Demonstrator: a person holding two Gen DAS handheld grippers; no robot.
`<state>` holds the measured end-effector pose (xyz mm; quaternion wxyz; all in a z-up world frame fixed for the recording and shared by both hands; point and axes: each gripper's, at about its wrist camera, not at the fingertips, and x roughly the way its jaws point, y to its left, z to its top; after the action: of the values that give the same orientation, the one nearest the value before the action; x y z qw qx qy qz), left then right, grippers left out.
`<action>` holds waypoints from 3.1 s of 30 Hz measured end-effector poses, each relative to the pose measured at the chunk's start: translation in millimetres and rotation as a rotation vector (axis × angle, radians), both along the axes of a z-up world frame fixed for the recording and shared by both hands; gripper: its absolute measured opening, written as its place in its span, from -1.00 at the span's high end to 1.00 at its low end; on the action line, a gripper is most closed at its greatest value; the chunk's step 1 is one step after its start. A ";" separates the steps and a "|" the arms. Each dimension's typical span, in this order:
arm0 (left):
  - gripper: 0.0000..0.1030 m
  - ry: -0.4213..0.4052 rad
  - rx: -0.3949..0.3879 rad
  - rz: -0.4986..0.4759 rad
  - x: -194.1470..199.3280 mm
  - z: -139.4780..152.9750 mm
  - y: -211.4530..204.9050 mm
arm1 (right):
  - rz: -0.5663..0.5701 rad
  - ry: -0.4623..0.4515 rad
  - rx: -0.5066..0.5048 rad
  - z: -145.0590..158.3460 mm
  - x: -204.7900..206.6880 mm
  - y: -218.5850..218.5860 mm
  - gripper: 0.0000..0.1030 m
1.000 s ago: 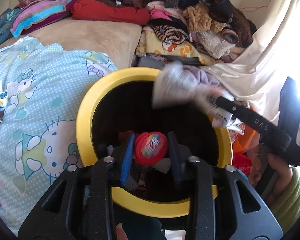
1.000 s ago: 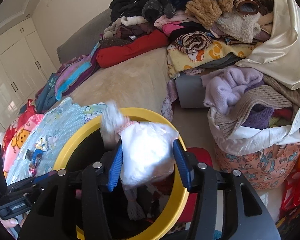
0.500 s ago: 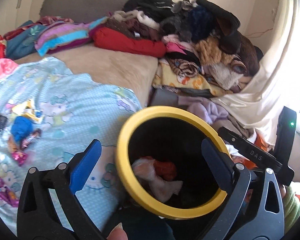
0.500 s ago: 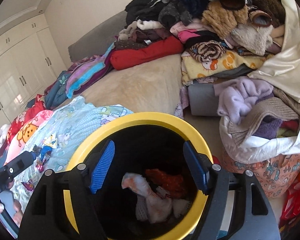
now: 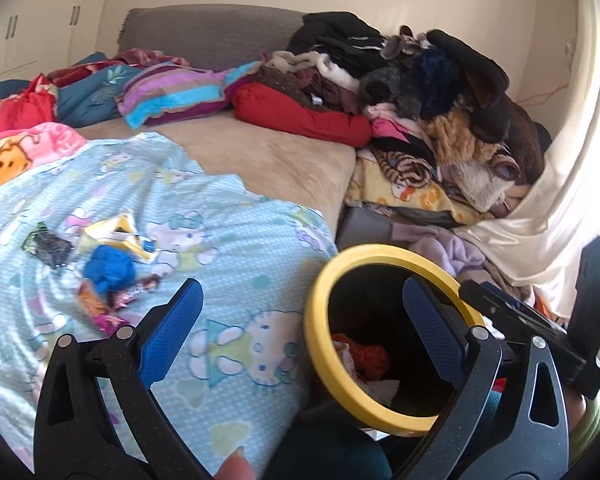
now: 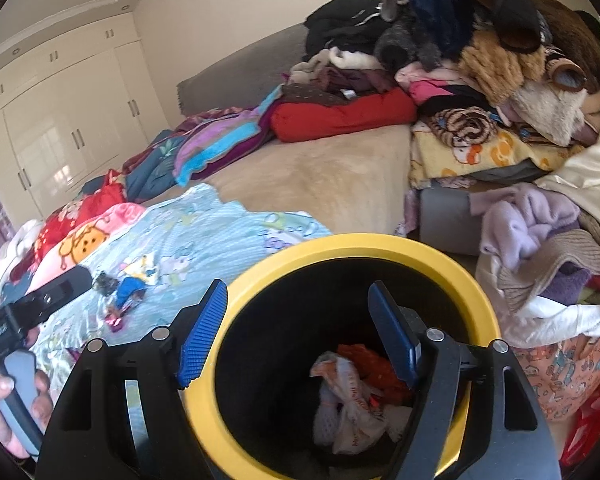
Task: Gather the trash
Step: 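Move both open tools from the bin back to the trash on the blanket, then grasp the green-and-black snack packet with the left tool while the right tool grasps the brown chocolate wrapper, then carry the snack packet and chocolate wrapper over the yellow-rimmed bin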
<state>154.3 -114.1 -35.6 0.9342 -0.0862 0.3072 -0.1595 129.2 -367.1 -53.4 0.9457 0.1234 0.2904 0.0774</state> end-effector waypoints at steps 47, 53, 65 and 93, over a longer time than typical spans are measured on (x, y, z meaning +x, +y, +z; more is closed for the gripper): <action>-0.39 0.175 -0.215 0.468 51.5 -67.8 236.2 | 0.386 0.176 0.032 -41.6 106.0 233.0 -0.36; -0.23 0.236 -0.254 0.437 80.4 -81.3 247.2 | 0.387 0.225 0.056 -54.4 124.6 246.4 -0.29; 0.19 0.351 -0.348 0.473 120.5 -104.0 269.8 | 0.391 0.312 0.172 -67.0 148.9 247.9 0.59; 0.75 0.109 -0.241 0.314 44.2 13.2 169.8 | 0.324 0.103 0.074 14.8 71.5 156.7 0.65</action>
<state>198.5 55.7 -22.4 0.9125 -0.2527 0.3190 -0.0424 200.7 -210.4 -38.7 0.8995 0.1137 0.3515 0.2332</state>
